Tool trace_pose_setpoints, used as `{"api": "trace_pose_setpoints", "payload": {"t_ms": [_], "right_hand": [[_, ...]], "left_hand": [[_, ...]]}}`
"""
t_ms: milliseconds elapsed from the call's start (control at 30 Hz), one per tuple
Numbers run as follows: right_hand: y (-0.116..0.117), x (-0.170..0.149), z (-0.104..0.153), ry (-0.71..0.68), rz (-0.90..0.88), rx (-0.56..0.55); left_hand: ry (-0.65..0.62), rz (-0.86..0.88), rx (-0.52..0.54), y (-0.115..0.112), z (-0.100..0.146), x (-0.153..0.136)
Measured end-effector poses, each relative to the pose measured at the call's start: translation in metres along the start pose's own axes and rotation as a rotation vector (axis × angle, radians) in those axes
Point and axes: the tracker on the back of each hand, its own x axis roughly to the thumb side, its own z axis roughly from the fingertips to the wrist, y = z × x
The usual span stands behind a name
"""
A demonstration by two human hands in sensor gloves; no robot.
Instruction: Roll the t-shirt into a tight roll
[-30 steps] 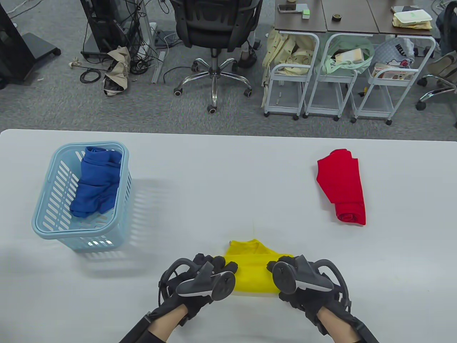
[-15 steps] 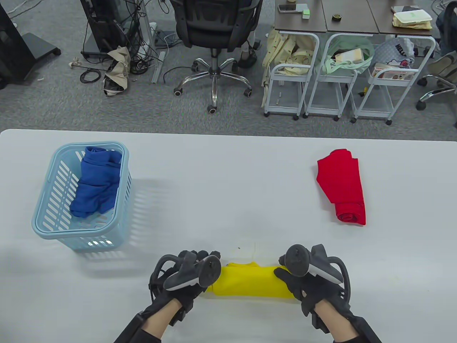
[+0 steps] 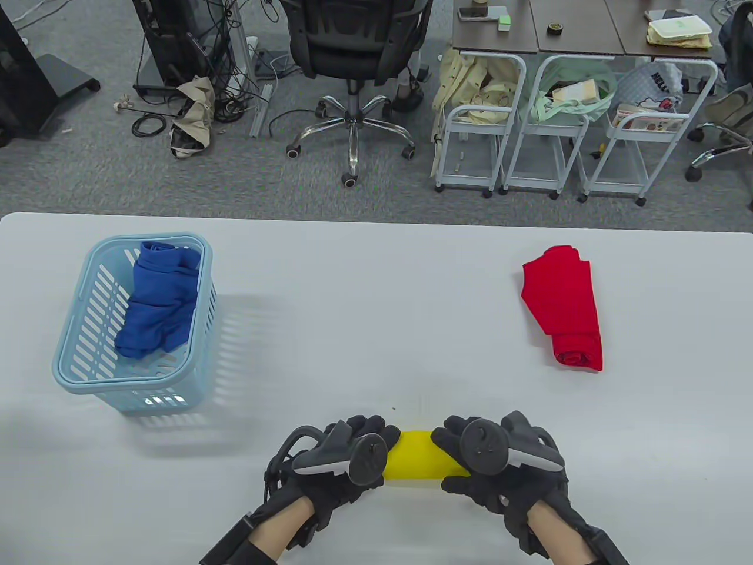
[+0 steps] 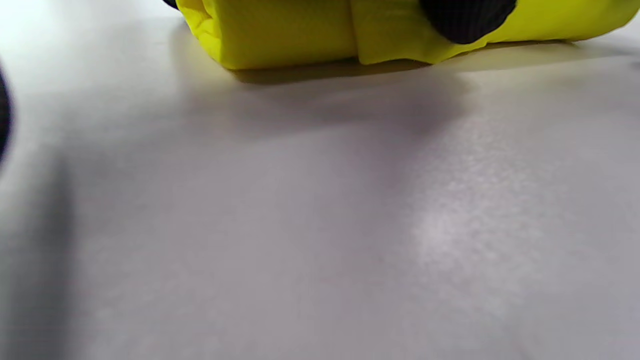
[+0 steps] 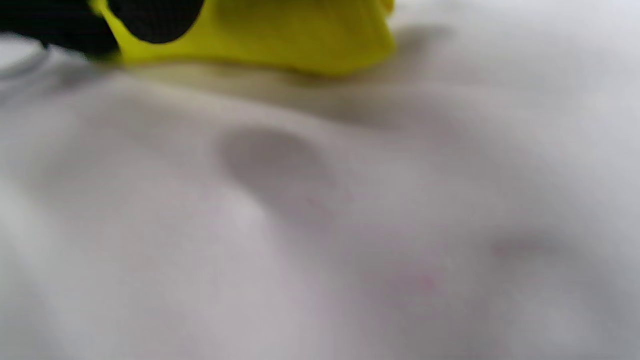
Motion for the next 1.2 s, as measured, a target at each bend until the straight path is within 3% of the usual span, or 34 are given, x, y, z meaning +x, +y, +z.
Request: {"api": "trace_pose_setpoints", "payload": {"t_ms": [67,133,367,533,633,733,867,967,1067,1200], "right_hand": [[0.001,0.004,-0.005,0.033,0.074,-0.011],[-0.002,0.003,-0.006,0.017,0.033,-0.038],[-0.013,-0.024,-0.002,0.105,-0.026,-0.107],[-0.018,-0.072,0.008,0.378,-0.088,-0.179],[-0.018,-0.097,0.013,0.553,-0.150,-0.226],[-0.019,-0.107,0.017,0.626,-0.147,-0.222],[-0.029,-0.104,0.034,0.600,-0.192,-0.287],[-0.034,-0.091,0.044,0.439,-0.165,-0.300],[-0.027,-0.081,0.029,0.314,-0.205,-0.214],[-0.030,-0.073,0.004,0.315,-0.137,-0.148]], "left_hand": [[0.004,0.002,0.002,0.000,0.000,-0.003],[0.010,-0.005,0.011,0.001,0.001,-0.005],[0.100,-0.020,0.189,0.016,0.013,-0.034],[0.267,-0.028,0.216,0.020,0.028,-0.065],[0.300,0.034,0.252,0.025,0.036,-0.076],[0.323,0.036,0.268,0.029,0.041,-0.079],[0.327,0.041,0.272,0.031,0.045,-0.079],[0.319,0.063,0.284,0.033,0.046,-0.079],[0.309,0.070,0.293,0.034,0.048,-0.079],[0.305,0.070,0.295,0.034,0.048,-0.078]]}}
